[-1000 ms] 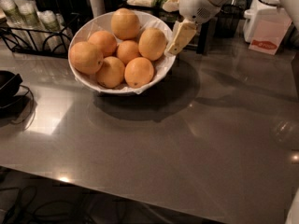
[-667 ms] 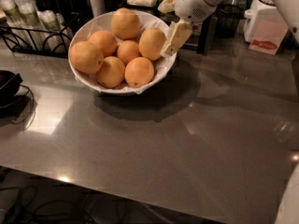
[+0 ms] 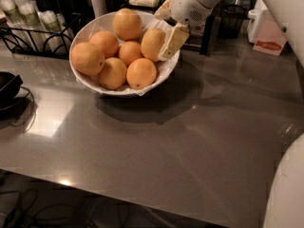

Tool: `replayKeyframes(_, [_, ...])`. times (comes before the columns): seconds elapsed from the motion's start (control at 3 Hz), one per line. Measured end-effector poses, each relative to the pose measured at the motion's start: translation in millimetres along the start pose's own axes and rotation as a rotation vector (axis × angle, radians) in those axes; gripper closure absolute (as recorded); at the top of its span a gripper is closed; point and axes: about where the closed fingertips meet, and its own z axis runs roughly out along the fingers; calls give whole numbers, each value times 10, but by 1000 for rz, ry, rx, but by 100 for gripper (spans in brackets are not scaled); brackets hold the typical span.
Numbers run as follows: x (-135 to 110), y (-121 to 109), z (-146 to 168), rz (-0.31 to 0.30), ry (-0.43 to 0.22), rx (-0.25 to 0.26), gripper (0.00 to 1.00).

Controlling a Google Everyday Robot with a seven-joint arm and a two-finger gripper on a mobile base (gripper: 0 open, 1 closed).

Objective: Pick orange from white bowl

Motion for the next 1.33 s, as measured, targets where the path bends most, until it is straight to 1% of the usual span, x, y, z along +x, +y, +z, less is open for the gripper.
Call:
replayKeyframes(0.33, [0, 0, 0, 0, 0, 0, 27])
replayKeyframes(0.67, [-13, -14, 46, -6, -3, -6, 25])
replayKeyframes(1.0, [-1, -54, 168, -10, -3, -27, 24])
replayKeyframes(1.33, [39, -71, 263, -8, -2, -46, 26])
